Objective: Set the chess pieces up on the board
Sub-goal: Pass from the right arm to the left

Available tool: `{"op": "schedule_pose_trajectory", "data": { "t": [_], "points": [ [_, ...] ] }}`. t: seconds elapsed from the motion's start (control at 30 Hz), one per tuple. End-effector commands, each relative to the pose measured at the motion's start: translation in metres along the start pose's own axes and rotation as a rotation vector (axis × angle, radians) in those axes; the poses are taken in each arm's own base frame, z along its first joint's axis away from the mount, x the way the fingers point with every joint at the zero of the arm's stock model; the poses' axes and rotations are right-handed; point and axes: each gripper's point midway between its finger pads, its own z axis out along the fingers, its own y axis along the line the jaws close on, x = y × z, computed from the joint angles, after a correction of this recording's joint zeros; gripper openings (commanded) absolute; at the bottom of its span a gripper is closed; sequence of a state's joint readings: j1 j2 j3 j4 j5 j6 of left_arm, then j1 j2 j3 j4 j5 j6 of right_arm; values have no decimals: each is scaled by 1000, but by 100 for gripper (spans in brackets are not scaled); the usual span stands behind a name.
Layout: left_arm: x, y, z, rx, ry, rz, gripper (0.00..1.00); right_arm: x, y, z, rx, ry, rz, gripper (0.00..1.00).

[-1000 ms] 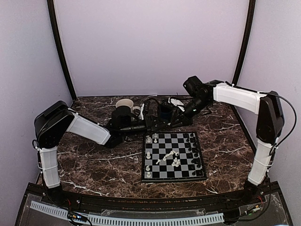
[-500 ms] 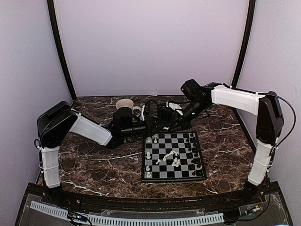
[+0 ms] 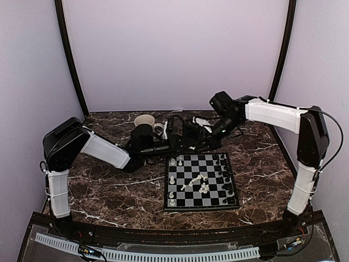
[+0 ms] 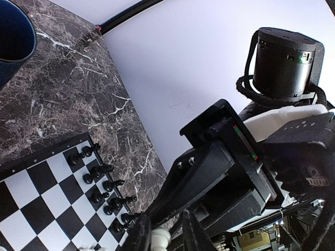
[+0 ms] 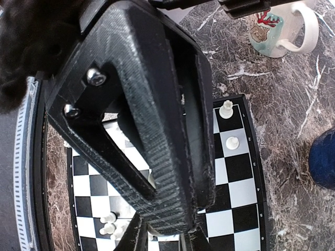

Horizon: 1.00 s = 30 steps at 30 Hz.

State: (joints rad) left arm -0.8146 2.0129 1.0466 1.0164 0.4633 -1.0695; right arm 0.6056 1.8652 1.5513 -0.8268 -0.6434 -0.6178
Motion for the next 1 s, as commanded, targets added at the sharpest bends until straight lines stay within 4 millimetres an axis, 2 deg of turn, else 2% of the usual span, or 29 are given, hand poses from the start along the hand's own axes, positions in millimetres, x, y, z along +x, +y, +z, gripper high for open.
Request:
{"op": "schedule_pose_trajectory", "data": {
  "t": [0.0,0.1,0.33,0.5,0.63,0.77,0.97],
  "points": [
    [-4,-16,-1,43,-11,19,21,-17,0,-12,7,-61,8,17],
    [-5,-16,-1,41,-14,21,14,-17,0,-11,-1,-65,22,17],
    [-4,-15,-1,37,-12,21,7,-18,-1,-10,-7,-76,40,18],
    [-6,-18,-4,7,15,81,3,-17,2,-18,4,-82,37,31],
    [-9,-22,-14,-107,88,233,3,-4,7,-36,37,-98,36,39],
    [-12,-18,-34,-290,190,450,3,12,9,-57,91,-125,45,43],
    [-5,2,-67,-477,375,719,3,34,3,-66,189,-177,58,45]
  ]
}}
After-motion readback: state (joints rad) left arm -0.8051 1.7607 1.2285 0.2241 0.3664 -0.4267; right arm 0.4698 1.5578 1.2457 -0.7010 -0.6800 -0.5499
